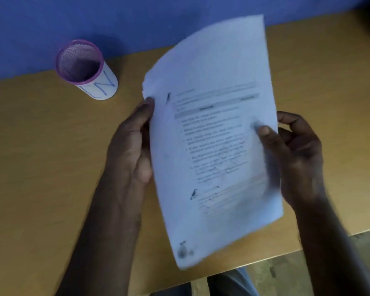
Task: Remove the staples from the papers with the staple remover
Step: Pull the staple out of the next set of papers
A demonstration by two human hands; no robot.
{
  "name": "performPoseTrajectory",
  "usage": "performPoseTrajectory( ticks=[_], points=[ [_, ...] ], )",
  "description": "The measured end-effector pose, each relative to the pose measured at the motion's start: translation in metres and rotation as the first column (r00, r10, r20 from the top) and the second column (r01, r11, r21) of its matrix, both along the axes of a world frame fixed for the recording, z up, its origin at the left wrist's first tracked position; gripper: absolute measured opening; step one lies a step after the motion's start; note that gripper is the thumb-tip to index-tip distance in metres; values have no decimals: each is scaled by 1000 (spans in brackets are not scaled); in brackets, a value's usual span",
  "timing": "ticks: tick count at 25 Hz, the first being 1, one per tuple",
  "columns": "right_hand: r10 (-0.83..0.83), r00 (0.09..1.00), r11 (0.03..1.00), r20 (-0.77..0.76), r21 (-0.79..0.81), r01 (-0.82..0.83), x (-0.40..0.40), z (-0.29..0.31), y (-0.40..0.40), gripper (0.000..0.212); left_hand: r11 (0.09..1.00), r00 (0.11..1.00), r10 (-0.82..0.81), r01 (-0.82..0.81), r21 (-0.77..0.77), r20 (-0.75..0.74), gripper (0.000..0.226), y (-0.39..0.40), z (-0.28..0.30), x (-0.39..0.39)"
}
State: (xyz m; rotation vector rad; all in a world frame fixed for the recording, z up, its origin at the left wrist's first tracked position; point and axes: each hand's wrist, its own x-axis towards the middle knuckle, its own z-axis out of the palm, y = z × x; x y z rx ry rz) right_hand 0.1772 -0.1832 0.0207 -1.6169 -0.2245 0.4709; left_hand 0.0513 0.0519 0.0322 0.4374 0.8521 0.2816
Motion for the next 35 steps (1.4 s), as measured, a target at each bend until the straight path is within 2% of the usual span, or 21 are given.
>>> performPoseTrajectory(
  ticks=[2, 3, 5, 6, 10, 13, 18, 20, 21, 23, 24, 25, 27, 29, 30, 35],
  points=[
    [8, 999, 964, 43, -266, 4, 3, -14, -1, 37, 944, 978, 50, 20, 331, -202, 10, 2, -22, -7],
    [51, 994, 895, 92, -445, -5, 5, -24, -3, 36, 908, 959, 49, 74, 413, -279, 12, 0, -33, -10],
    [145, 965, 718, 217, -695, 49, 5, -42, -4, 31, 869, 918, 52, 153, 472, -392, 13, -7, -55, -15],
    [170, 942, 682, 290, -724, 100, 6, -47, -1, 29, 862, 910, 58, 162, 480, -411, 13, -10, -62, -17],
    [171, 816, 750, 552, -610, 255, 29, -53, 30, 37, 845, 900, 96, 151, 513, -424, 20, -10, -78, -17],
    [290, 722, 718, 629, -642, 271, 52, -56, 64, 45, 831, 898, 118, 144, 537, -424, 23, -17, -74, -15],
    [338, 794, 606, 505, -763, 227, 70, -73, 87, 38, 868, 911, 111, 106, 486, -397, 13, -22, -74, -15],
    [336, 783, 613, 524, -752, 240, 76, -74, 84, 34, 895, 917, 102, 85, 438, -386, 9, -22, -73, -14],
    [326, 765, 652, 556, -718, 244, 77, -72, 82, 32, 908, 920, 93, 79, 412, -380, 8, -24, -72, -13],
    [281, 732, 790, 621, -582, 191, 71, -66, 79, 28, 924, 928, 77, 71, 376, -366, 7, -28, -70, -10],
    [231, 749, 859, 621, -491, 142, 60, -62, 79, 27, 926, 931, 72, 71, 371, -359, 7, -30, -70, -9],
    [164, 801, 912, 575, -397, 99, 45, -59, 81, 27, 925, 933, 66, 75, 371, -353, 7, -31, -69, -9],
    [36, 934, 964, 354, -259, 60, 7, -52, 86, 25, 923, 935, 43, 98, 372, -353, 8, -31, -69, -9],
    [32, 982, 967, 186, -253, 16, -31, -49, 91, 23, 927, 935, 8, 126, 353, -354, 11, -28, -69, -11],
    [61, 982, 958, 178, -288, -7, -46, -51, 92, 21, 933, 938, -8, 132, 335, -347, 13, -26, -69, -12],
    [243, 890, 890, 387, -453, -46, -76, -60, 106, 19, 953, 943, 0, 102, 287, -332, 20, -23, -69, -12]
  ],
)
